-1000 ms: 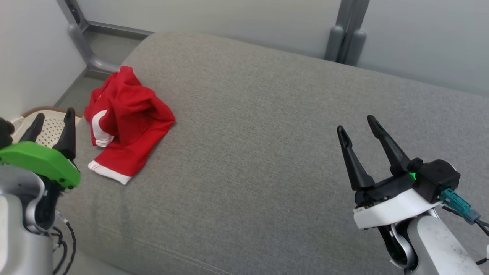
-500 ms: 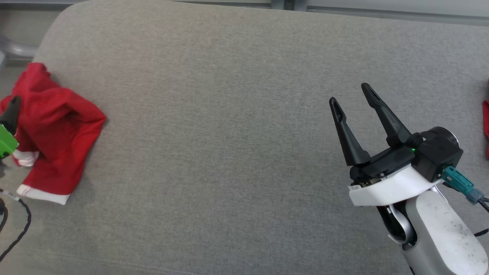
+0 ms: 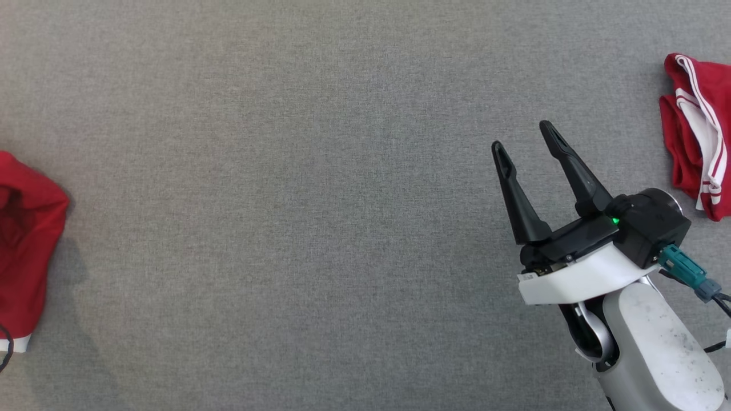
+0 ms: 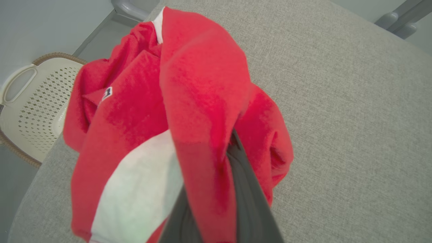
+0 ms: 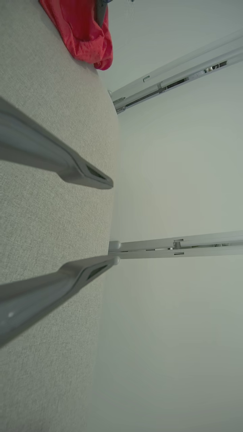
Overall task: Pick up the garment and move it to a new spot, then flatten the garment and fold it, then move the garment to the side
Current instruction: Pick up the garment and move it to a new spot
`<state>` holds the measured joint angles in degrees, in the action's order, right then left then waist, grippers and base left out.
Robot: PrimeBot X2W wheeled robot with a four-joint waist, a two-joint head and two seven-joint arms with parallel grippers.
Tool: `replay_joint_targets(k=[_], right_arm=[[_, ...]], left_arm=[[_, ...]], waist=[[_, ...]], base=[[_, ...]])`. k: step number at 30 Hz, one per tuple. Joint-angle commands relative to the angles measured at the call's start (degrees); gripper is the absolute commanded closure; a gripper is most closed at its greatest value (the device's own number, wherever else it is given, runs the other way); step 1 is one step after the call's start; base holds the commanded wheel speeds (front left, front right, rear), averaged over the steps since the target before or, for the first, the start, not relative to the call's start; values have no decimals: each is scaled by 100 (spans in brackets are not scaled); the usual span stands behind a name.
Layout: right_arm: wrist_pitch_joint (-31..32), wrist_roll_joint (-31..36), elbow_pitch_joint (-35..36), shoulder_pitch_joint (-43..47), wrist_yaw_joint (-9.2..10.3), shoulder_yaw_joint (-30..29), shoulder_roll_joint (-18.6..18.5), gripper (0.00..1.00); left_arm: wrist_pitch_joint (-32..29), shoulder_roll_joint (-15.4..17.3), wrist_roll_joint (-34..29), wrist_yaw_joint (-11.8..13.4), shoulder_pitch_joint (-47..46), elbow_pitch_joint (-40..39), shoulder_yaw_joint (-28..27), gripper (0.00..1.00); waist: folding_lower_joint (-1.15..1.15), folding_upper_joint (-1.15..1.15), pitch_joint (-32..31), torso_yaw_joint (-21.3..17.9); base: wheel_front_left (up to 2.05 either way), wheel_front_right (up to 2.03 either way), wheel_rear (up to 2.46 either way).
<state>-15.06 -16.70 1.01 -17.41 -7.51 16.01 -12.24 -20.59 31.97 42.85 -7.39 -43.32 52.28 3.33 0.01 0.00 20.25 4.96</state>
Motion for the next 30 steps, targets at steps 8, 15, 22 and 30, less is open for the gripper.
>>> replay_joint_targets(k=[8,15,22,30], right_arm=[[-13,-139,-256,196,4,61,76,0],[-13,-303,-634,240,4,104,-9,0],[-14,-343,-796,425,4,-60,131,0],[-13,-329,-786,576,4,-206,242,0]], left_arm=[[408,320,43,-14,-205,-373,811,100],[569,605,93,-14,-336,-1225,1526,100],[343,531,266,-14,-368,-2580,1943,100],[-64,194,432,217,-231,-4460,2199,100]], waist=[[-1,0,-533,-2],[-1,0,-1032,-165],[-1,0,-1430,-375],[-1,0,-1729,-829]], base=[[0,0,0],[0,0,0],[0,0,0],[0,0,0]])
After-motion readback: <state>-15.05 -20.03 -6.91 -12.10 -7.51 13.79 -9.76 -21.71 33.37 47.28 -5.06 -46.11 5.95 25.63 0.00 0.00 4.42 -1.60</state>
